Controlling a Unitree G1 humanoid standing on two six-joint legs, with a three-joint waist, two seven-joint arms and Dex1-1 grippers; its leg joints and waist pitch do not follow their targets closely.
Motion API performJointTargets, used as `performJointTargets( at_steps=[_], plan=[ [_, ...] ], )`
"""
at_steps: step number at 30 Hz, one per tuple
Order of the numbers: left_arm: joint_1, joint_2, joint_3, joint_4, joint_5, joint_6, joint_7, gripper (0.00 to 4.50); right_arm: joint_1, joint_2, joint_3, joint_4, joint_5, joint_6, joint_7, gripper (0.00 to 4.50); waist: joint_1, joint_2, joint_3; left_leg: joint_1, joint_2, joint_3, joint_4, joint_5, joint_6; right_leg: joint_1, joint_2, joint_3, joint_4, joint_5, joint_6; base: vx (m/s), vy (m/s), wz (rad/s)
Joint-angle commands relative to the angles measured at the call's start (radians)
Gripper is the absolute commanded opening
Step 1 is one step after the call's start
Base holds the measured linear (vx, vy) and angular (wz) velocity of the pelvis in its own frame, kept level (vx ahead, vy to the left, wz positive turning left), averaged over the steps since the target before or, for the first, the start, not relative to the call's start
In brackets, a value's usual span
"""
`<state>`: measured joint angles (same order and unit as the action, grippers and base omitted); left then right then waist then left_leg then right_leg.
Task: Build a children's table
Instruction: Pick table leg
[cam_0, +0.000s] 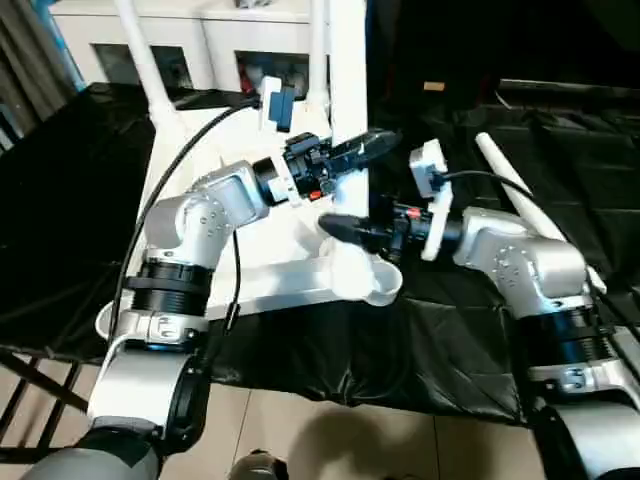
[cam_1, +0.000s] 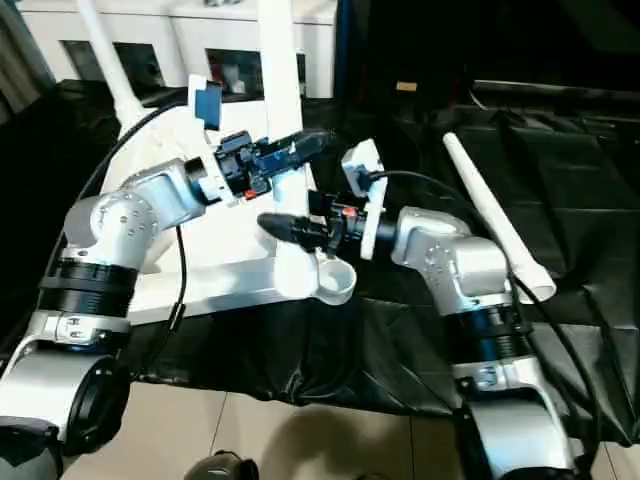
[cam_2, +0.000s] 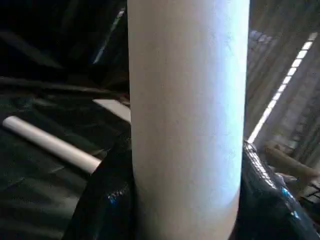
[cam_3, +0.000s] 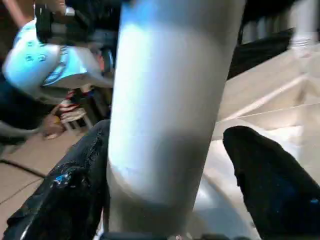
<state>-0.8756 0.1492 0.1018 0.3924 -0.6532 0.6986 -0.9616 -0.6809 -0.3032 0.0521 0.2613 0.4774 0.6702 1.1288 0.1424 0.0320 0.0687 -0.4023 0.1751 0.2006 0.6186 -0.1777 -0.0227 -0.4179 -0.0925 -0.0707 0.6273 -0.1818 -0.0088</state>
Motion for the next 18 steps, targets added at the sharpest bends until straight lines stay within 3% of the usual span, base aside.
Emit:
performJointTargets(
  at_steps=[1,5,6,10,18],
  plan=[
    [-0.025,0.005,-0.001,-0.026,-0.028,0.015,-0.039,1.89,-0.019,-0.016,0.020,-0.001,0.021,0.022,0.041,3.71,0.001,-0.018,-0.086,0.026,0.055,-0.026,-0.067,-0.112,0.043,0.059,-0.066,0.045,-0.065,-0.151,-0.241,0.000,0.000,0.00],
    [-0.022,0.010,-0.007,-0.037,-0.047,0.033,-0.071,1.89,-0.019,-0.023,0.035,-0.006,0.027,0.042,0.072,3.71,0.001,-0.019,-0.087,0.025,0.054,-0.026,-0.066,-0.107,0.042,0.058,-0.065,0.044,-0.064,-0.142,-0.242,0.000,0.000,0.00],
    [-0.022,0.010,-0.007,-0.037,-0.047,0.033,-0.071,1.89,-0.019,-0.023,0.035,-0.006,0.027,0.042,0.072,3.42,0.001,-0.020,-0.087,0.025,0.054,-0.026,-0.066,-0.106,0.041,0.059,-0.066,0.044,-0.064,-0.145,-0.241,0.000,0.000,0.00],
    [-0.019,0.009,-0.001,-0.041,-0.055,0.042,-0.072,1.89,-0.015,-0.021,0.048,0.000,0.026,0.046,0.075,3.17,0.001,-0.025,-0.088,0.024,0.053,-0.026,-0.066,-0.101,0.041,0.060,-0.066,0.045,-0.064,-0.141,-0.238,0.000,0.000,0.00],
    [-0.002,0.011,0.003,-0.057,-0.062,0.055,-0.077,1.88,-0.005,0.000,0.050,-0.021,0.028,0.058,0.043,2.53,0.002,-0.022,-0.088,0.025,0.054,-0.027,-0.066,-0.096,0.039,0.058,-0.065,0.044,-0.061,-0.136,-0.239,0.000,0.000,0.00]
  ],
)
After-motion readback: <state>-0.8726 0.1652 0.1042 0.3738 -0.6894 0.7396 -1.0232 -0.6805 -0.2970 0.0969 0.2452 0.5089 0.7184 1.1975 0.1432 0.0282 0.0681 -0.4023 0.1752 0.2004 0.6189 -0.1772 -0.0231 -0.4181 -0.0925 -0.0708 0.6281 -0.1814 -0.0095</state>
